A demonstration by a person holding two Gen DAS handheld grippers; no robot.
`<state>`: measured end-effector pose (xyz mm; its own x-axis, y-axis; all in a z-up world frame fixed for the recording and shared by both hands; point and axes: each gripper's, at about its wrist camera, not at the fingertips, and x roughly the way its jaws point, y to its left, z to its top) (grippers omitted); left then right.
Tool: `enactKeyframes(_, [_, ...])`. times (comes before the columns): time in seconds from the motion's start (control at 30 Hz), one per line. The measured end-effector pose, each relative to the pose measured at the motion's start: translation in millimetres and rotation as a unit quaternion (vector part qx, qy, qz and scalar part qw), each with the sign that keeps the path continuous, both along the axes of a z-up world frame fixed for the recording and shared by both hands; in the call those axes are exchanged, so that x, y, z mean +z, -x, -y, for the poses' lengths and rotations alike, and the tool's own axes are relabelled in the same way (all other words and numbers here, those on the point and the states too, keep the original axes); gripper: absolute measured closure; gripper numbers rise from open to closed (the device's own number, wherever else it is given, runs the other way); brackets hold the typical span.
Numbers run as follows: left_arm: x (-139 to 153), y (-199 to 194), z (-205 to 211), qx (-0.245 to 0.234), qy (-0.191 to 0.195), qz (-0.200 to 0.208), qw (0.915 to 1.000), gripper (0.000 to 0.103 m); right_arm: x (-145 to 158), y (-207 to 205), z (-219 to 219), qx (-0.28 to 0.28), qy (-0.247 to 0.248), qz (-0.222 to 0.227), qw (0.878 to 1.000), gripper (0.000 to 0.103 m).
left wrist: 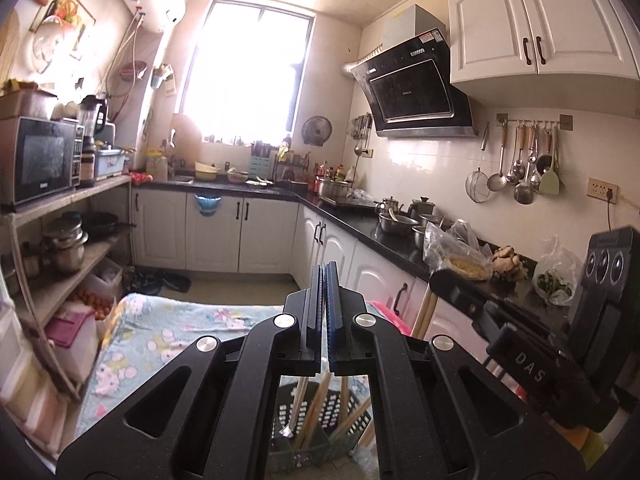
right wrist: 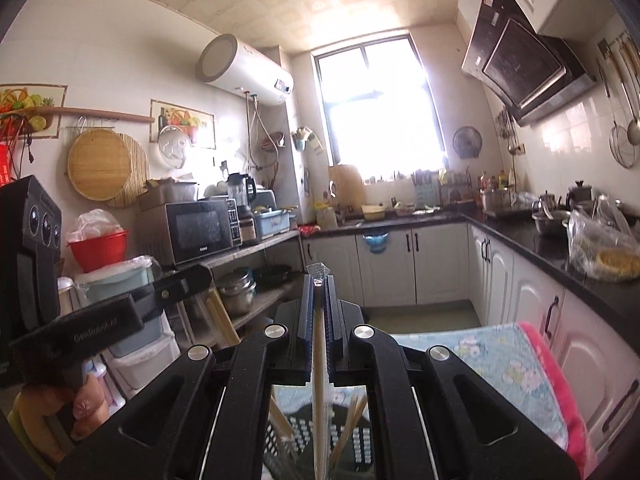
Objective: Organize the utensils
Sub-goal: 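Lift the chopstick with the left gripper and carry it over the caddy, then lower the chopstick into the green caddy and open the left gripper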
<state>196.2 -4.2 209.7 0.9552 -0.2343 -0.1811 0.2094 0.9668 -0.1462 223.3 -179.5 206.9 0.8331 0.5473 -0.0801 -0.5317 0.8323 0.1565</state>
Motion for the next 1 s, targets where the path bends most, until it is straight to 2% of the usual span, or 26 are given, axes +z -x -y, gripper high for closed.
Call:
enactKeyframes(0.17, [3.3, -7.8, -3.1, 0.007, -0.002, 0.002, 1.0, 0.103, 8.9, -14.5, -3.4, -0.012, 0.002, 0.013, 1.0, 0.098])
enactKeyframes(0.33, [-1.3, -17.8, -7.9, 0.015, -0.006, -0.003, 0.9999, 0.103, 4.0, -32.4, -5.6, -0.028, 0.008, 0.013, 0.999, 0.098])
enactKeyframes(0.73, [-44.7, -41.9, -18.6, 0.038, -0.004, -0.033, 0.9987, 0.103, -53.8, -62.8, -1.7, -0.046, -0.006, -0.027, 0.999, 0.098])
enactKeyframes(1.0, [-75.7, -54.1, -23.3, 0.037, 0.011, -0.065, 0.9971, 0.103, -74.3, -61.7, -7.9, -0.053, 0.0, -0.037, 0.998, 0.098])
